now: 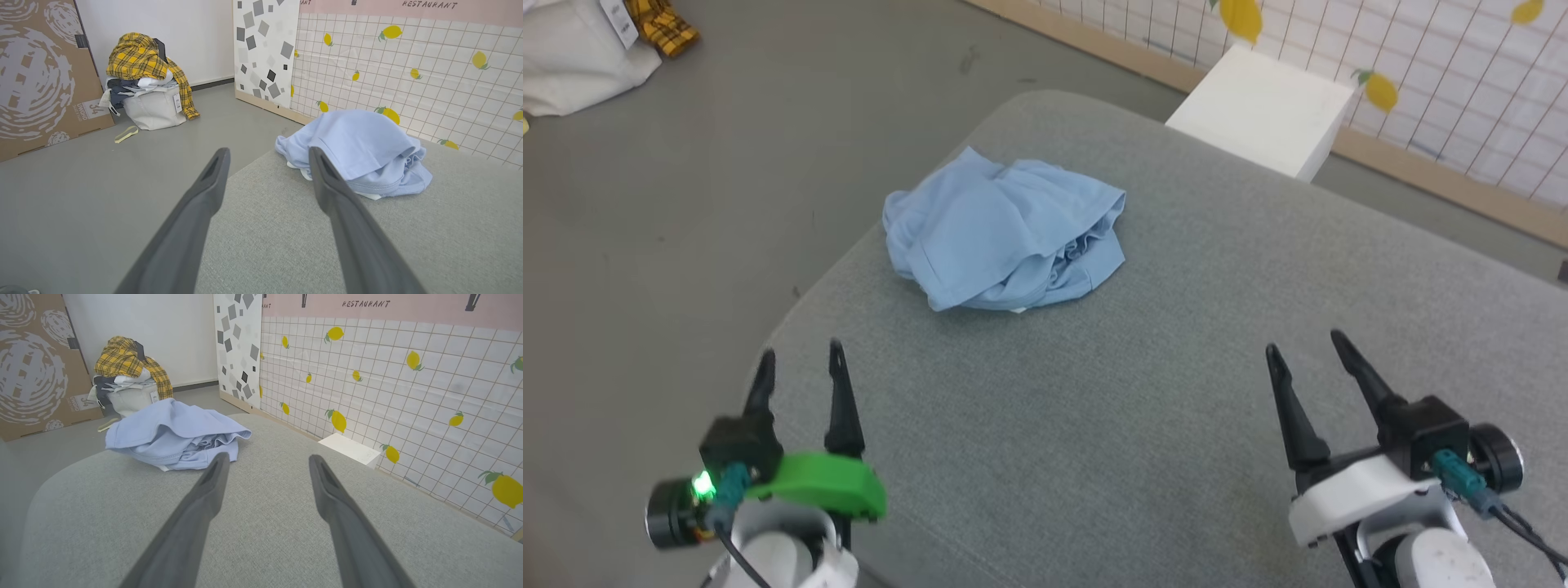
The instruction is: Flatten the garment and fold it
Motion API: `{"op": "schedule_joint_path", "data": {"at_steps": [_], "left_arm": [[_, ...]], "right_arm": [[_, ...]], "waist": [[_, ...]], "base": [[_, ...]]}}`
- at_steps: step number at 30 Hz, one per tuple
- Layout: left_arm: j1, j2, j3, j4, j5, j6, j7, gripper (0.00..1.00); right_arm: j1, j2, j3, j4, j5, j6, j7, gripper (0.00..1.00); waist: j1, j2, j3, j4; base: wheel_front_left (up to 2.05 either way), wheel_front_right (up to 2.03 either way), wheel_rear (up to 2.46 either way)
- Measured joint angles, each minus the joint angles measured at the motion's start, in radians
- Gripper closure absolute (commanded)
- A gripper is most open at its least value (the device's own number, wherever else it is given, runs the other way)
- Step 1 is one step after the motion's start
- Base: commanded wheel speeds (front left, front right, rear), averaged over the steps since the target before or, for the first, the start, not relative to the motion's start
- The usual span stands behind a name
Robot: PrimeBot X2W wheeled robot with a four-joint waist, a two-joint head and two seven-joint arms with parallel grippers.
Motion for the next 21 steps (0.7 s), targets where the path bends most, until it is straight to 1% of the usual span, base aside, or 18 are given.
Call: {"op": "schedule_joint_path", "data": {"at_steps": [5,9,13,17,20,21], "left_arm": [[-0.109,0.001,0.024,0.018,-0.047,-0.013,-0.001,0.0],[-0.24,0.001,0.048,0.065,-0.106,-0.042,0.047,0.0],[-0.39,0.011,0.073,0.135,-0.15,-0.06,0.1,0.0],[-0.537,0.038,0.107,0.235,-0.21,-0.076,0.2,0.0],[-0.623,0.075,0.126,0.315,-0.245,-0.077,0.309,0.0],[-0.649,0.087,0.137,0.348,-0.26,-0.077,0.36,0.0]], "right_arm": [[-0.041,0.001,0.008,-0.03,-0.014,0.0,0.01,0.0],[-0.068,0.001,0.015,-0.058,-0.036,0.0,0.027,0.0],[-0.107,-0.001,0.019,-0.075,-0.053,0.0,0.037,0.0],[-0.156,-0.011,0.042,-0.086,-0.053,0.0,0.04,0.0],[-0.187,-0.019,0.056,-0.09,-0.053,0.0,0.041,0.0],[-0.196,-0.024,0.057,-0.091,-0.052,0.0,0.04,0.0]], "waist": [[0.0,0.0,0.052,-0.011],[0.0,0.0,0.112,-0.033],[0.0001,0.0,0.179,-0.062],[0.0001,0.0,0.252,-0.101],[0.0002,0.0,0.305,-0.137],[0.0002,0.0,0.323,-0.151]], "base": [[0.0,0.0,0.0],[0.0,0.0,0.0],[0.0,0.0,0.0],[0.0,0.0,0.0],[0.0,0.0,0.0],[0.0,0.0,0.0]]}}
